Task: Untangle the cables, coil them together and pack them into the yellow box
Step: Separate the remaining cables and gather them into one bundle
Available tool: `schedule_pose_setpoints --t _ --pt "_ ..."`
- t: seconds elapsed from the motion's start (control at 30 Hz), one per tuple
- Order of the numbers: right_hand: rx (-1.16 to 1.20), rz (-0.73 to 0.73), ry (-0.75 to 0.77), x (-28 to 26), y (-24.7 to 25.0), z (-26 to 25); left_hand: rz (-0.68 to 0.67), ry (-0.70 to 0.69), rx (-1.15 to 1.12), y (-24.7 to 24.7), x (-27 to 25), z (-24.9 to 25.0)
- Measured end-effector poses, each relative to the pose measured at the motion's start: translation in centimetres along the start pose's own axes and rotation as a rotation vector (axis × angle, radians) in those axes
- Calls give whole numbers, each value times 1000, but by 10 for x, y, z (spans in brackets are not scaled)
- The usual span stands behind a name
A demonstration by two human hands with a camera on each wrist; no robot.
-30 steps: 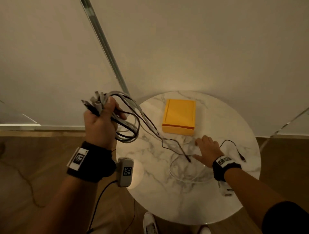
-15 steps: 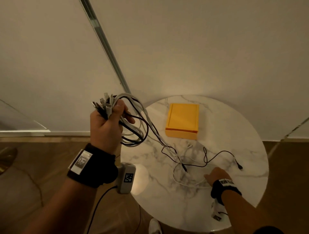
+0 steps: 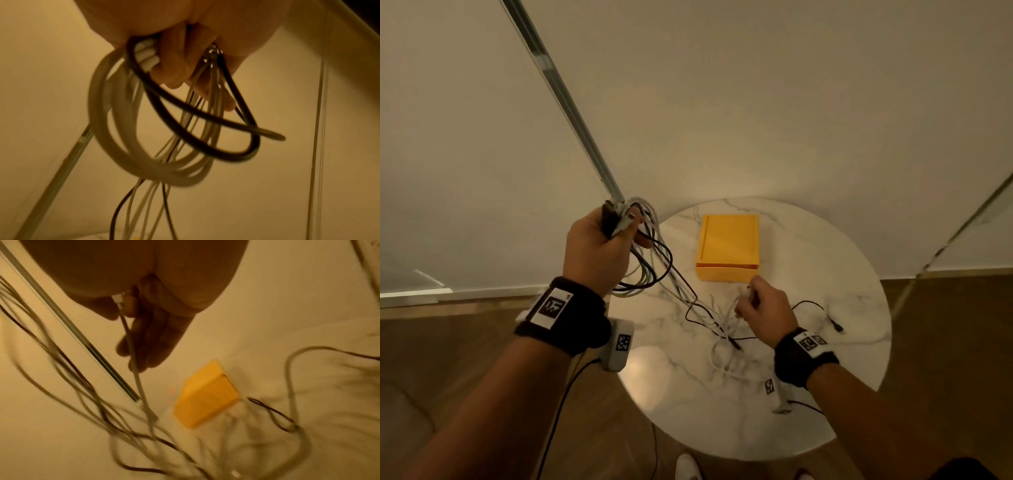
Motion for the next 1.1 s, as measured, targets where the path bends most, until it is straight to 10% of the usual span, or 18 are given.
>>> schedule_pose_setpoints --t 0.17,0.4,0.7,0.9,1.1 --pt "262 175 250 -5 40 -93 -221 -86 676 -4 17 -6" --pt "634 107 318 10 88 -196 -89 -62 552 6 28 5" --pt "528 -95 535 -5 76 -279 141 -8 65 17 27 30" --pt "359 -66 534 -8 43 -289 -35 149 -755 6 6 84" --pt "105 173 646 -3 34 -304 -147 167 -1001 6 3 119"
Point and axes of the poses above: each hand's wrist, its own x-axis towards the middle knuckle, its own y-axis out of the back of the hand, z = x × y, the point moved 3 cm from there along x, towards the middle knuckle, and after that the axes turned 10 degrees about x, right-handed, at the moved point
